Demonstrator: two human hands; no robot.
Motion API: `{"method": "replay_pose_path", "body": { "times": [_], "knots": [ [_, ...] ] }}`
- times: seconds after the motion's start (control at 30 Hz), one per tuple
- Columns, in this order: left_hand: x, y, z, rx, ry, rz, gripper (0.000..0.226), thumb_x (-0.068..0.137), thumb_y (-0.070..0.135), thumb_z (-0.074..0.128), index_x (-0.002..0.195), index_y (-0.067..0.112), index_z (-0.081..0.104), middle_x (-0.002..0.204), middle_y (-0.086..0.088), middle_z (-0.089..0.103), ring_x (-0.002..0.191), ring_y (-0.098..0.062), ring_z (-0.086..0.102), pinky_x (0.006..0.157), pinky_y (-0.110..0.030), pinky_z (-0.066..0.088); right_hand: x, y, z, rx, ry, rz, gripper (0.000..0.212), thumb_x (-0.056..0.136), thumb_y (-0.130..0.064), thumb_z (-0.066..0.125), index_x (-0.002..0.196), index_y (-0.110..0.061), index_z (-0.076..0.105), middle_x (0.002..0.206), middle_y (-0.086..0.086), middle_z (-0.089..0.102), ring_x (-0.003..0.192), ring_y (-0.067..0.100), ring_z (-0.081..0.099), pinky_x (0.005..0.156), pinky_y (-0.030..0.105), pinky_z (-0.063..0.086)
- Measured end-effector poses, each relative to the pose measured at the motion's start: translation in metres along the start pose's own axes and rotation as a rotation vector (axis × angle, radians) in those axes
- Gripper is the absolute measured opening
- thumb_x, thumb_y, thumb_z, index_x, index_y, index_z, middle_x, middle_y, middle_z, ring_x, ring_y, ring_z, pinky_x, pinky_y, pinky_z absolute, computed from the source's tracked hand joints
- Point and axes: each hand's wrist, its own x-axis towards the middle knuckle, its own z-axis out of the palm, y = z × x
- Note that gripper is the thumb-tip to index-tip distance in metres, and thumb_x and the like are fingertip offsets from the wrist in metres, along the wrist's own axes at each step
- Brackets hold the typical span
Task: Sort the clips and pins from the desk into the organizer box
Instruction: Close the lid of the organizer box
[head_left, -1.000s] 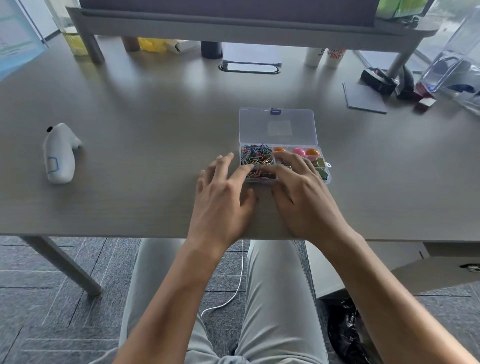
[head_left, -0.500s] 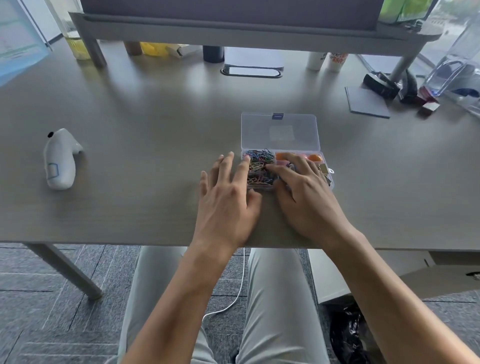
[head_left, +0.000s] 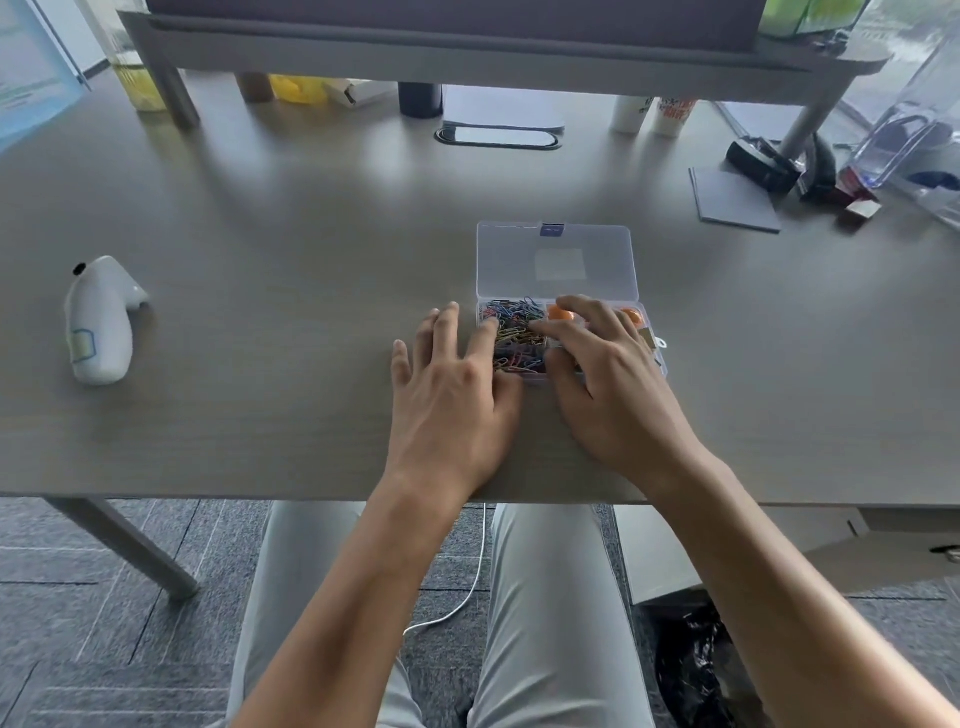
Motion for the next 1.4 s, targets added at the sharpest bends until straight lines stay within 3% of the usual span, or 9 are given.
{"method": "replay_pose_path", "body": {
  "times": [0.13, 0.27, 0.53, 0.8, 0.97, 1.2, 1.4],
  "knots": [
    [0.010, 0.005, -0.003, -0.034, -0.020, 0.004, 0.064, 0.095, 0.045, 0.031, 0.156, 0.026, 0.026, 0.163, -0.011, 0.018, 0.152, -0.026, 0.009, 0.122, -0.055, 0.013, 0.011, 0.003, -0.004, 0.016, 0.020, 0.042, 0.034, 0.104, -0.026, 0.048, 0.133, -0.023, 0.066, 0.146, 0.006, 0.053, 0.135, 0.027, 0.045, 0.111, 0.041, 0.037],
    [0.018, 0.005, 0.002, -0.001, -0.051, -0.013, 0.064, 0.094, 0.045, 0.020, 0.155, 0.028, 0.029, 0.165, -0.011, 0.015, 0.153, -0.026, 0.005, 0.122, -0.056, 0.009, 0.020, 0.002, -0.001, -0.062, -0.073, 0.071, 0.038, 0.105, -0.030, 0.045, 0.139, -0.027, 0.061, 0.154, 0.006, 0.046, 0.143, 0.028, 0.039, 0.115, 0.045, 0.031],
    [0.014, 0.002, 0.006, 0.009, -0.052, -0.010, 0.058, 0.100, 0.042, 0.023, 0.157, 0.033, 0.018, 0.164, -0.012, 0.015, 0.153, -0.027, 0.006, 0.122, -0.056, 0.008, 0.019, 0.002, 0.000, -0.060, -0.052, 0.066, 0.040, 0.103, -0.030, 0.044, 0.139, -0.028, 0.060, 0.153, 0.005, 0.047, 0.142, 0.028, 0.040, 0.114, 0.045, 0.031],
    [0.017, 0.002, 0.008, 0.041, -0.037, -0.021, 0.053, 0.100, 0.038, 0.028, 0.153, 0.033, 0.030, 0.163, -0.012, 0.021, 0.152, -0.029, 0.010, 0.121, -0.058, 0.012, 0.021, 0.003, 0.000, -0.074, -0.125, 0.059, 0.050, 0.098, -0.038, 0.035, 0.142, -0.031, 0.058, 0.156, 0.005, 0.044, 0.146, 0.028, 0.036, 0.117, 0.045, 0.030],
    [0.022, 0.005, 0.007, 0.018, -0.038, -0.035, 0.051, 0.100, 0.038, 0.029, 0.150, 0.032, 0.035, 0.162, -0.012, 0.022, 0.152, -0.028, 0.010, 0.121, -0.059, 0.013, 0.024, 0.005, -0.001, -0.062, -0.139, 0.051, 0.041, 0.103, -0.032, 0.043, 0.140, -0.030, 0.059, 0.156, 0.004, 0.044, 0.146, 0.027, 0.036, 0.114, 0.044, 0.029],
    [0.025, 0.007, 0.008, 0.005, -0.052, -0.044, 0.056, 0.101, 0.039, 0.028, 0.156, 0.031, 0.026, 0.164, -0.013, 0.018, 0.152, -0.027, 0.009, 0.121, -0.058, 0.009, 0.030, 0.007, -0.003, -0.074, -0.147, 0.077, 0.043, 0.105, -0.033, 0.041, 0.145, -0.030, 0.054, 0.159, 0.004, 0.041, 0.148, 0.026, 0.032, 0.116, 0.046, 0.027],
    [0.027, 0.007, 0.008, -0.013, -0.027, -0.042, 0.050, 0.100, 0.039, 0.030, 0.147, 0.027, 0.041, 0.161, -0.012, 0.025, 0.151, -0.027, 0.014, 0.120, -0.060, 0.012, 0.030, 0.007, -0.002, -0.070, -0.158, 0.056, 0.040, 0.105, -0.030, 0.044, 0.142, -0.031, 0.058, 0.159, 0.003, 0.041, 0.149, 0.025, 0.032, 0.113, 0.039, 0.025]
  ]
}}
